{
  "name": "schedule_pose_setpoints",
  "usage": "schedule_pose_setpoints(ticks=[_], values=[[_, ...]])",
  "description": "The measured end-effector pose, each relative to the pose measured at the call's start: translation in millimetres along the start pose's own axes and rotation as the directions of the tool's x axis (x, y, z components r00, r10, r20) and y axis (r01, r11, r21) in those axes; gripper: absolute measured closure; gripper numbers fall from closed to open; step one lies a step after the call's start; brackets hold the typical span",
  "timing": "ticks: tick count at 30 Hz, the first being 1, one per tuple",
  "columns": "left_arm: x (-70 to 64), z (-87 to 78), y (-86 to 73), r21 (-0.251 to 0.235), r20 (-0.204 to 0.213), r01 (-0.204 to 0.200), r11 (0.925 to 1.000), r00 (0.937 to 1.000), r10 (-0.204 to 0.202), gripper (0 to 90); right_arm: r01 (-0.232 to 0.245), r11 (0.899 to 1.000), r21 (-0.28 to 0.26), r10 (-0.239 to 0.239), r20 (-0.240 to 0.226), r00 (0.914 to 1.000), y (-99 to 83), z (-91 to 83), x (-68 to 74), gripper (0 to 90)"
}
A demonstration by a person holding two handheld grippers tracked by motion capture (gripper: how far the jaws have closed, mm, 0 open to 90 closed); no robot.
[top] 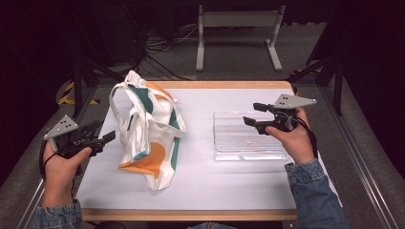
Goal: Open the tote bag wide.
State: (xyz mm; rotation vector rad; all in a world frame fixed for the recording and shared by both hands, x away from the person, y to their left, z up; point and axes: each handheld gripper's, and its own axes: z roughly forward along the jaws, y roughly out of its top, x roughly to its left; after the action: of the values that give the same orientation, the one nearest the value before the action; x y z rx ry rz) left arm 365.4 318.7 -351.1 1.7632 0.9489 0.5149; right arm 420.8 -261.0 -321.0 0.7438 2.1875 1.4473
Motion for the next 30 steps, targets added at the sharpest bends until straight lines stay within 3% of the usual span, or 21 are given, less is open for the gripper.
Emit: schedule_pose_setpoints(ticks=[6,9,12,16,18,22,30], values=[[-5.1,-0.6,3.0,0.011,0.014,-0.019,0.9998,0.9997,0.019,25.1,0.005,1.0,0.015,-0.004,-0.029,0.9996,4.2,2.0,1.5,38.8],[-10.8,-0.4,6.1,0.022,0.025,-0.035,0.9991,0.9991,0.035,24.9,0.011,1.0,0.009,-0.011,-0.053,0.9985,7.2,5.2,5.8,41.7],[-16.7,0.0,9.7,0.031,0.047,-0.049,0.9983,0.9978,0.048,23.8,0.056,0.998,-0.013,-0.057,-0.064,0.9964,12.5,10.1,11.3,43.8],[-18.7,0.5,12.6,0.034,0.06,-0.065,0.9973,0.9962,0.063,22.1,0.049,0.999,-0.003,-0.049,-0.109,0.9928,22.3,16.0,19.9,43.8],[-18.7,0.8,12.9,0.033,0.056,-0.06,0.9976,0.9967,0.058,21.6,0.067,0.998,-0.004,-0.067,-0.123,0.9901,27.4,19.2,23.6,43.3],[-18.5,1.1,13.3,0.042,0.052,-0.053,0.9977,0.9973,0.051,21.5,0.063,0.998,-0.002,-0.062,-0.146,0.9873,35.6,28.0,29.7,42.3],[-18.8,-0.3,13.7,0.035,0.047,-0.046,0.9983,0.9979,0.044,21.6,0.055,0.998,-0.015,-0.057,-0.223,0.9732,50.2,54.7,46.1,40.8]])
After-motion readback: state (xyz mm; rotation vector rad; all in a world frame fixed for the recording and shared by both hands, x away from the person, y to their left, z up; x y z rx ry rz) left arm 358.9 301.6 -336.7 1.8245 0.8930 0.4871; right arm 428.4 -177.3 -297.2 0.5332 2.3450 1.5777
